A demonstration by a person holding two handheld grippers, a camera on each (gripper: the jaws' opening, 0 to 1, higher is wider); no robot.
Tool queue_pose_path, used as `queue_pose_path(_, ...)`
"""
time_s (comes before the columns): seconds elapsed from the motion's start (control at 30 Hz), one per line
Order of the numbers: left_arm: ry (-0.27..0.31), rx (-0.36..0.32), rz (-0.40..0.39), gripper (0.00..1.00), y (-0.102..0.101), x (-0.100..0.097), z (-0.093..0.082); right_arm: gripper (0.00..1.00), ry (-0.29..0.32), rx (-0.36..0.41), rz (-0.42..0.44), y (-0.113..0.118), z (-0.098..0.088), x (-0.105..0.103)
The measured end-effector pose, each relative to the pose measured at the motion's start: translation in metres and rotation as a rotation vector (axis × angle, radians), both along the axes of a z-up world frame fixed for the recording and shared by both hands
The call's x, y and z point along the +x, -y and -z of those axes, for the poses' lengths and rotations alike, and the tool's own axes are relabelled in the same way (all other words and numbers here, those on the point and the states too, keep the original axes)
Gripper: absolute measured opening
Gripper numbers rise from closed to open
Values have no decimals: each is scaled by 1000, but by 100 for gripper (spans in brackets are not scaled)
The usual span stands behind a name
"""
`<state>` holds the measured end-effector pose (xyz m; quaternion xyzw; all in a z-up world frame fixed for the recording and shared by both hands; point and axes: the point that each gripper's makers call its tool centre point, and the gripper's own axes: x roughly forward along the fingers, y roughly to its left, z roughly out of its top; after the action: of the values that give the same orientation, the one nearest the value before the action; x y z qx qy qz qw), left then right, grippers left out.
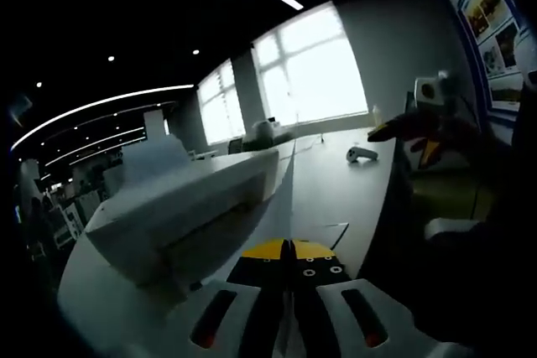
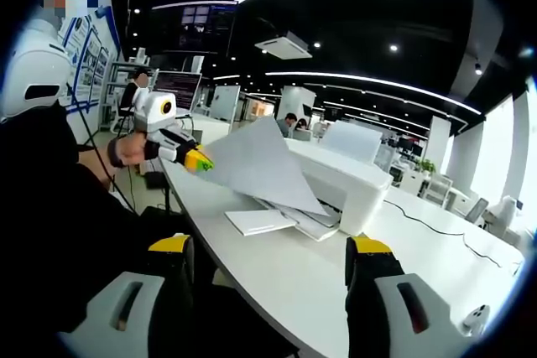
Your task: Remove the paper from the printer output slot and place it on top of the printer
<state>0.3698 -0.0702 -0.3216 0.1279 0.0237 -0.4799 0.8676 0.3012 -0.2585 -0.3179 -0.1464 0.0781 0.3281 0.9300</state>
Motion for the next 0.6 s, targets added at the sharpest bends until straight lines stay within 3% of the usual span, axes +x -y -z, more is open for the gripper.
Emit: queue_pose_path(0.6, -14, -33, 14, 5, 0, -4, -11, 69, 0, 1, -1, 0, 1, -1)
